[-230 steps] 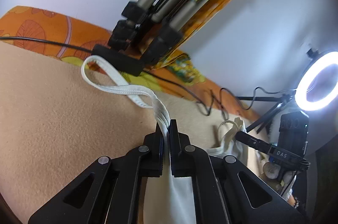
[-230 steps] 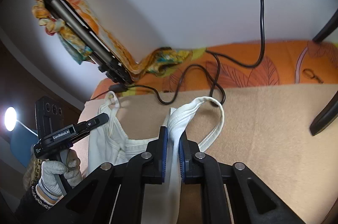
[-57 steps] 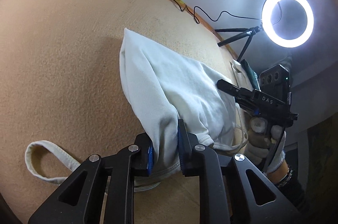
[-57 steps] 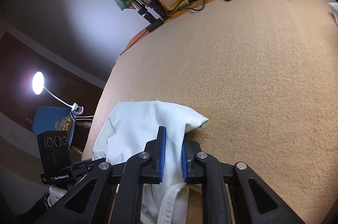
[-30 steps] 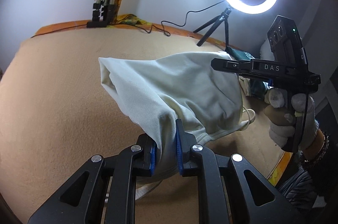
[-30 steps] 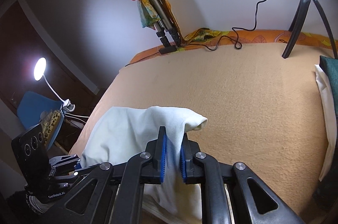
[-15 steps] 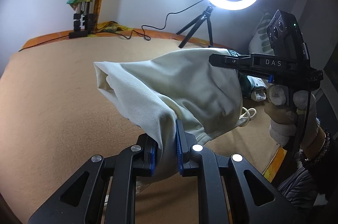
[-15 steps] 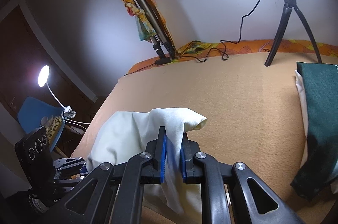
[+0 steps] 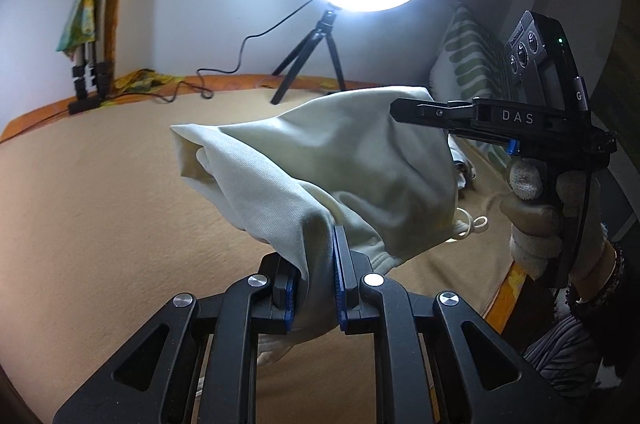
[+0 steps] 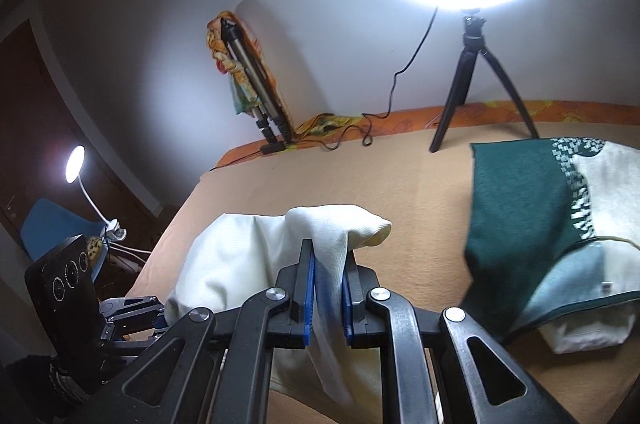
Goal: Fold small clothes
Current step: 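Lift and carry the bundle with both grippers toward the green clothes stack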
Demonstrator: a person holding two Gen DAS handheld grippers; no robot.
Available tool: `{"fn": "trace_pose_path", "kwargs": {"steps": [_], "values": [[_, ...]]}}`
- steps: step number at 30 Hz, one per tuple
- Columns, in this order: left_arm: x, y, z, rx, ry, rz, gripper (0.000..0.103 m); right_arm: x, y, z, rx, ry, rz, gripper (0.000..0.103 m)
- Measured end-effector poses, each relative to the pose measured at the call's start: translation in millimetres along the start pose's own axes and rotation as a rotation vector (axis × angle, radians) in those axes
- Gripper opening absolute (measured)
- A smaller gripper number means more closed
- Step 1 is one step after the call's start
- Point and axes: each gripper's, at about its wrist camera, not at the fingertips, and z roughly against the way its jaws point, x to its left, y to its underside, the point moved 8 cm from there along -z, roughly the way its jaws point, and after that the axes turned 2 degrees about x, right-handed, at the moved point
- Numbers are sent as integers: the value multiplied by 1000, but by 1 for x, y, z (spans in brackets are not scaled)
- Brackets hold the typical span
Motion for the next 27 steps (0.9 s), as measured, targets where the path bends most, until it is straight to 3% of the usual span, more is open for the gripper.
{"fn": "trace_pose_path", "kwargs": {"steps": [15,27], "values": [[-85,-52,-60,-4,105,-118,13,-98,-15,72,-94,116,-90,9],[-136,-97,-121,-16,142,-164,13,-194,-51,101,-122,215,-134,9]]}}
